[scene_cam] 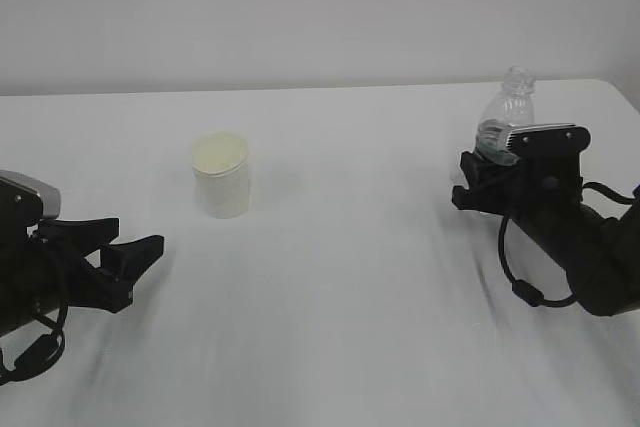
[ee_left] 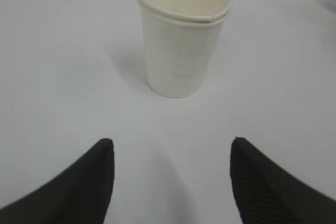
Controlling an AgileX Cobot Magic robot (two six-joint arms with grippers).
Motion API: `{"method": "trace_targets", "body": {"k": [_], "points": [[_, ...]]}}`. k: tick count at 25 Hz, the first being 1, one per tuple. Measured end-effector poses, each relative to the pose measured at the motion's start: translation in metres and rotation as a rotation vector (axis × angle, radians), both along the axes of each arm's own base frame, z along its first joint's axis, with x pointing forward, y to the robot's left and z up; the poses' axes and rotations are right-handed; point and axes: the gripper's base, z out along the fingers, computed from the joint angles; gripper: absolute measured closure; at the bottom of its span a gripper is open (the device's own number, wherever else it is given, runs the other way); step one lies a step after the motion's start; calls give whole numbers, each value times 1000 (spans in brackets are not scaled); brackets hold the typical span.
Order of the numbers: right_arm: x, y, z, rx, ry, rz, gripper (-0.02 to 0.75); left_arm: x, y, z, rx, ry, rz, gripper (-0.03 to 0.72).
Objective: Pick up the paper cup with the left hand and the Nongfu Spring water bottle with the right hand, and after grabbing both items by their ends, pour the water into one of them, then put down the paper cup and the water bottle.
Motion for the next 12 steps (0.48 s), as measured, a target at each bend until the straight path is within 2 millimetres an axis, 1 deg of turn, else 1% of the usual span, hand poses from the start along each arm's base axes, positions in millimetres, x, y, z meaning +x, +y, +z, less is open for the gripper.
{"method": "trace_targets", "body": {"k": [5,12], "points": [[-2,3,8,-20,-6,40,373,0,0,0,0,0,0,194],[-20,1,32,-30,-24,49,374,0,0,0,0,0,4,194]]}}
